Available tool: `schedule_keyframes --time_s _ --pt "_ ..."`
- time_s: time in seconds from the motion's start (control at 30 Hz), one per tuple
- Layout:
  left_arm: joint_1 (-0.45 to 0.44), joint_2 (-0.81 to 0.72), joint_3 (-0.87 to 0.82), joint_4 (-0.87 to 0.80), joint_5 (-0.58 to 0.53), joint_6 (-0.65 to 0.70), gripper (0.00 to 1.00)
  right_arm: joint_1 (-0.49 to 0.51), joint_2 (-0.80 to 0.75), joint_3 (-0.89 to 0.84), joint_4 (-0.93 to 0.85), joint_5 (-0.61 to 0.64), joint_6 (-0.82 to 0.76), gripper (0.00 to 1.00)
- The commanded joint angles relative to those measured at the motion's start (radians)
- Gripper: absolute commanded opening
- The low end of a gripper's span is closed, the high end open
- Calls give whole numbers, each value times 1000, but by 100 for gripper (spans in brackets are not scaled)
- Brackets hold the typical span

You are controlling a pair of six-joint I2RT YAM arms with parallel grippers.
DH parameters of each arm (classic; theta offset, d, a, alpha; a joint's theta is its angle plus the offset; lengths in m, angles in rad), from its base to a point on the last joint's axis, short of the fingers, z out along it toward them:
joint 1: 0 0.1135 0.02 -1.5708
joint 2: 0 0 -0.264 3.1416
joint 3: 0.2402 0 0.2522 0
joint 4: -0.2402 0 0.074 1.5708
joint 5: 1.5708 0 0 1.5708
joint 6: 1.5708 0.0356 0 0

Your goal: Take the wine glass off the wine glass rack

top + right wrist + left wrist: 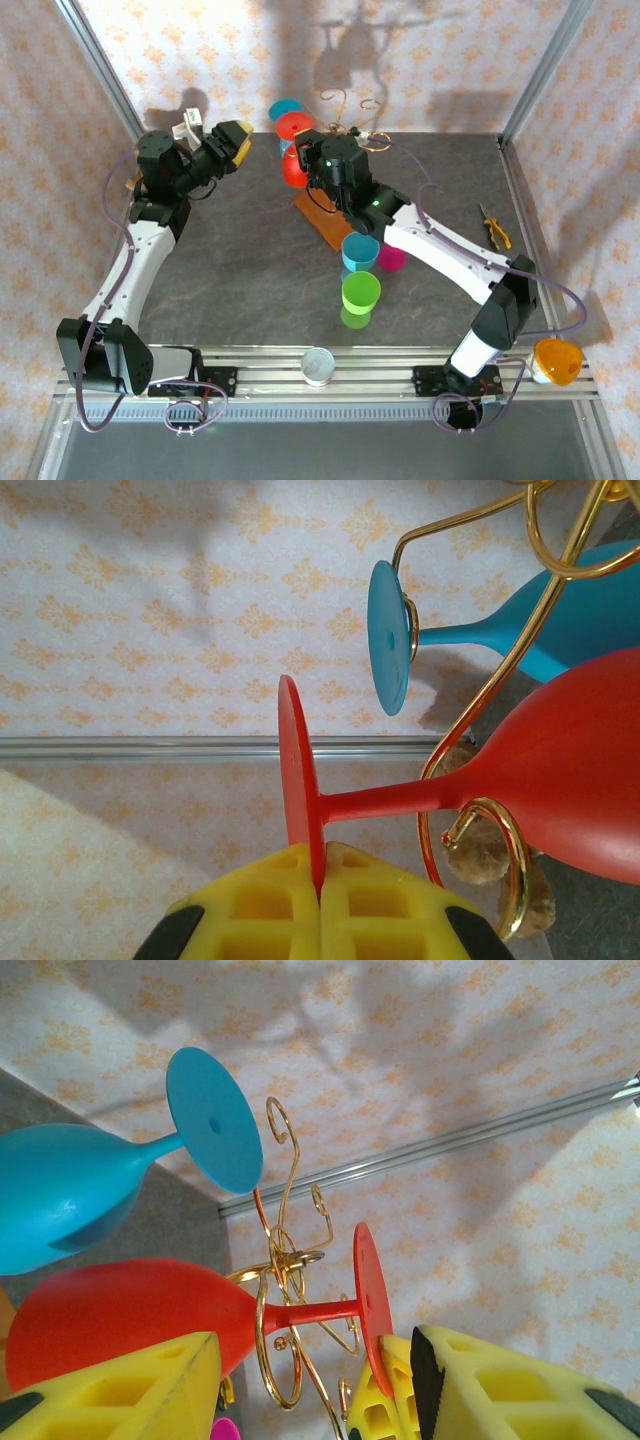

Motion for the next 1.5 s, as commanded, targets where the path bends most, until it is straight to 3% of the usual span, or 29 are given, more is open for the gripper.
schedule_keyframes --time_s 0.0,1.47 --pt "5 -27 -15 41 22 -4 52 -2 -38 -18 -30 42 35 0" --pt "6 -40 -36 17 15 14 52 1 -172 -149 -34 56 43 0"
